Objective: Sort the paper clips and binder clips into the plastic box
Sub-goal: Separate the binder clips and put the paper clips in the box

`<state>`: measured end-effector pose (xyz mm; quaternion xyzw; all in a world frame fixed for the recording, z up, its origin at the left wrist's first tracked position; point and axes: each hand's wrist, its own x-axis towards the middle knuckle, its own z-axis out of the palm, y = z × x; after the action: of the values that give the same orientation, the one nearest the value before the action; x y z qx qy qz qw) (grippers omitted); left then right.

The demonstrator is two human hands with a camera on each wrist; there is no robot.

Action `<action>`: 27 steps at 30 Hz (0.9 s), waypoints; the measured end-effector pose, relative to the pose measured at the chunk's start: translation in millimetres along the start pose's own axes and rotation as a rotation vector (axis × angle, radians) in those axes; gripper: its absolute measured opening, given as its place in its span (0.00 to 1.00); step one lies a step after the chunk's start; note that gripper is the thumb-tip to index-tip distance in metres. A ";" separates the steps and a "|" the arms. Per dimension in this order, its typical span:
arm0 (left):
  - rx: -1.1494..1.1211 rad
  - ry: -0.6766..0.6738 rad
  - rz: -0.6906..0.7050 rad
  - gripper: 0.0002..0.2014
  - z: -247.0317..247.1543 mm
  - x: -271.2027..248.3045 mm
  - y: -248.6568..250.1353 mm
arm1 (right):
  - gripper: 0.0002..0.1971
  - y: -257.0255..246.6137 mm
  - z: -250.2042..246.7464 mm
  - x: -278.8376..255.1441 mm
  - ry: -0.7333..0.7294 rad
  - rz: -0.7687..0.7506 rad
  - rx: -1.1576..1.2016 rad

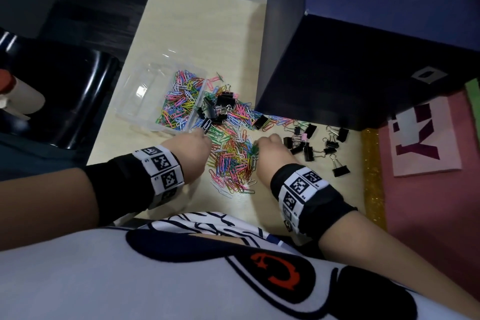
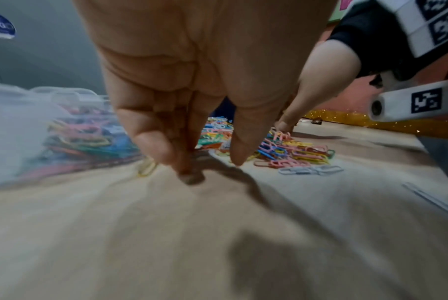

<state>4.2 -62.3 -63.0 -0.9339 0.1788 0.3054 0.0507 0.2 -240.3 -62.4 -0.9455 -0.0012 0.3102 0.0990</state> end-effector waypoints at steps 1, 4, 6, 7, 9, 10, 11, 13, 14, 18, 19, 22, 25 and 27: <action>-0.018 0.019 0.039 0.15 1.7 1.6 2.0 | 0.25 -2.3 1.8 -0.3 -0.007 -0.021 0.006; -0.072 0.057 0.122 0.22 3.9 4.6 4.7 | 0.27 -1.2 3.8 -1.6 -0.012 0.003 0.025; -0.075 0.052 0.132 0.36 4.8 5.1 3.0 | 0.43 0.3 8.0 -2.8 -0.046 0.045 0.030; -0.061 0.039 0.120 0.44 5.2 5.5 2.2 | 0.50 -0.6 10.4 -3.8 -0.054 0.044 0.024; -0.011 0.015 0.104 0.50 6.3 6.9 3.4 | 0.60 -4.2 16.5 -2.9 -0.055 -0.003 0.023; -0.002 0.014 0.104 0.49 7.2 8.4 4.8 | 0.62 -6.5 19.1 -1.2 -0.050 -0.042 0.029; -0.007 0.015 0.105 0.47 6.9 10.3 6.9 | 0.61 -9.1 21.2 0.7 -0.038 -0.083 0.038; -0.048 0.028 0.109 0.40 3.6 13.5 10.1 | 0.53 -12.3 23.2 4.5 0.005 -0.141 0.069; -0.075 0.035 0.108 0.36 1.1 14.8 11.0 | 0.47 -12.8 23.5 5.9 0.025 -0.161 0.088; -0.087 0.053 0.113 0.23 -8.2 20.3 9.7 | 0.26 -13.4 21.5 10.3 0.071 -0.206 0.101; -0.078 0.058 0.121 0.20 -9.4 22.0 8.4 | 0.23 -13.3 20.6 11.0 0.084 -0.205 0.107; -0.073 0.060 0.131 0.16 -10.5 26.0 4.1 | 0.19 -13.2 16.6 12.8 0.107 -0.186 0.114; -0.105 0.073 0.139 0.15 -12.5 27.3 1.6 | 0.16 -13.0 8.7 16.1 0.118 -0.138 0.089; -0.126 0.094 0.145 0.16 -16.0 26.7 -0.1 | 0.15 -13.9 0.5 19.1 0.108 -0.098 0.048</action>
<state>33.1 -73.6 -65.8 -0.9333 0.2282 0.2746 -0.0390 16.2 -225.4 -71.4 -0.9570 -0.0347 0.2536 0.1365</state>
